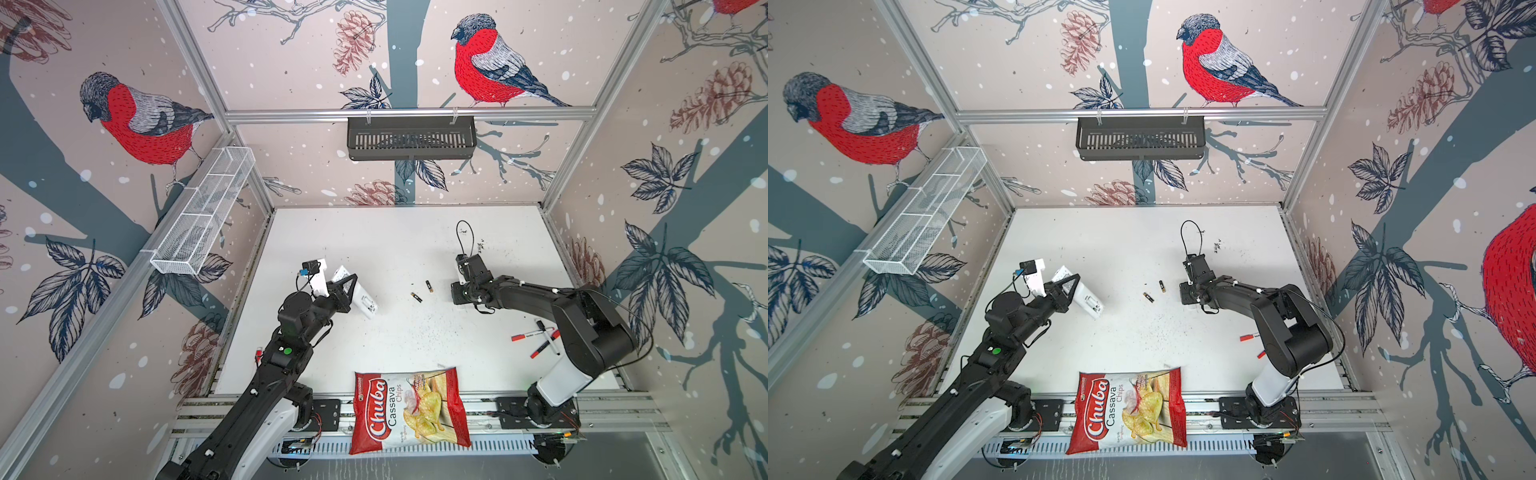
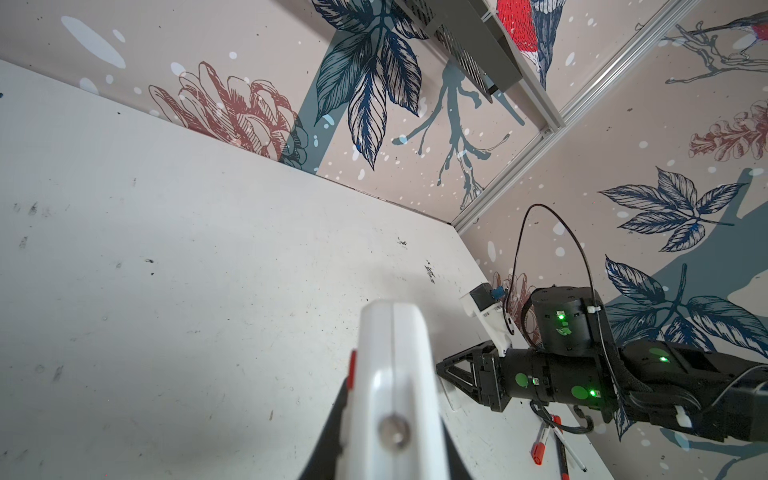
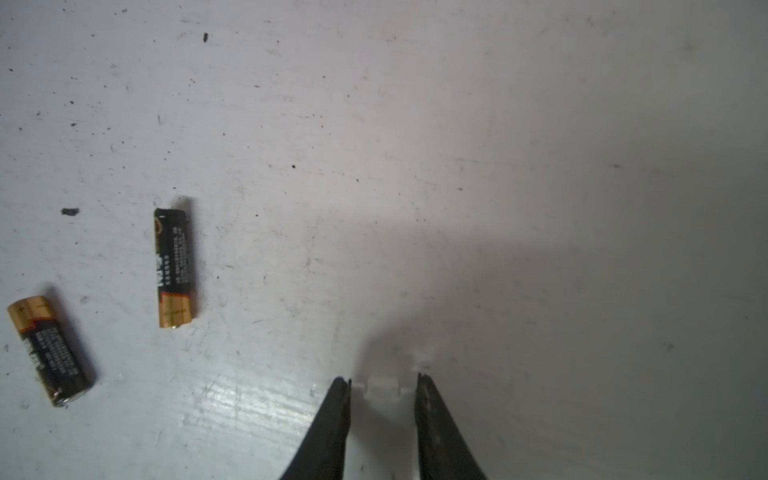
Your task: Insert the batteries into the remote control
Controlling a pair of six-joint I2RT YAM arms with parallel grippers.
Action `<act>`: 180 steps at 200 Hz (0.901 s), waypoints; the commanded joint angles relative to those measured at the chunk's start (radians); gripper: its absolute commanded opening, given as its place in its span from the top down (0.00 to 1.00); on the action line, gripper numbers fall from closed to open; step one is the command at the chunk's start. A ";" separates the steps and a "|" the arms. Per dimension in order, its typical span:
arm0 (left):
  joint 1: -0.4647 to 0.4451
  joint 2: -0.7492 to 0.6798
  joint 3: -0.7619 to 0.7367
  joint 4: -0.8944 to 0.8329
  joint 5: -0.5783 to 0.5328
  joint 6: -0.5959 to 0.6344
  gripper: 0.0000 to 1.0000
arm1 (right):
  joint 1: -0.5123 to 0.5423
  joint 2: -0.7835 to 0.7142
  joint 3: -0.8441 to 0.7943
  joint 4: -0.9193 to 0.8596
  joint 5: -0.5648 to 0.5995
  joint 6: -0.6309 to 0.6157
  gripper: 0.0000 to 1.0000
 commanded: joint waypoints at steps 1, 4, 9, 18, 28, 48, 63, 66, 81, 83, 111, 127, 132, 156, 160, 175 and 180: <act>0.000 -0.007 -0.002 0.048 0.005 0.000 1.00 | -0.001 0.004 0.000 -0.020 0.022 0.010 0.66; 0.000 -0.007 -0.003 0.048 0.005 0.000 1.00 | -0.001 0.003 0.001 -0.021 0.021 0.009 0.65; 0.000 -0.008 -0.004 0.050 0.004 0.000 1.00 | -0.001 0.002 0.004 -0.022 0.022 0.008 0.64; 0.001 -0.008 -0.003 0.049 0.003 0.000 1.00 | 0.001 -0.004 0.008 -0.026 0.024 0.005 0.61; 0.000 -0.008 -0.001 0.049 0.004 0.000 1.00 | 0.002 -0.011 0.015 -0.030 0.028 0.000 0.56; 0.000 -0.005 -0.001 0.049 0.006 -0.001 1.00 | 0.003 -0.029 0.032 -0.044 0.034 -0.014 0.52; -0.001 -0.008 0.001 0.048 0.006 -0.001 1.00 | 0.001 -0.045 0.047 -0.053 0.031 -0.028 0.49; 0.001 -0.009 0.001 0.049 0.005 -0.001 1.00 | 0.001 -0.049 0.050 -0.055 0.031 -0.029 0.48; 0.000 -0.008 0.003 0.046 0.006 -0.001 1.00 | -0.003 -0.069 0.060 -0.063 0.031 -0.037 0.45; 0.000 -0.009 0.004 0.047 0.005 0.000 1.00 | -0.003 -0.072 0.062 -0.063 0.031 -0.038 0.45; 0.001 -0.007 0.005 0.049 0.008 0.000 1.00 | -0.010 -0.100 0.092 -0.078 0.002 -0.059 0.39; 0.001 -0.006 0.006 0.053 0.013 -0.001 1.00 | -0.011 -0.109 0.102 -0.073 -0.041 -0.085 0.38; 0.001 -0.004 0.007 0.053 0.015 -0.001 1.00 | -0.010 -0.111 0.104 -0.068 -0.059 -0.097 0.37; 0.002 -0.003 0.009 0.061 0.033 -0.002 1.00 | -0.002 -0.109 0.108 -0.038 -0.152 -0.161 0.32; 0.001 -0.003 0.010 0.062 0.036 -0.003 1.00 | 0.002 -0.105 0.113 -0.039 -0.158 -0.169 0.32; 0.002 -0.002 0.012 0.063 0.048 -0.002 1.00 | 0.017 -0.076 0.133 -0.048 -0.162 -0.186 0.31; 0.002 -0.001 0.012 0.062 0.053 -0.003 1.00 | 0.023 -0.065 0.140 -0.049 -0.159 -0.189 0.31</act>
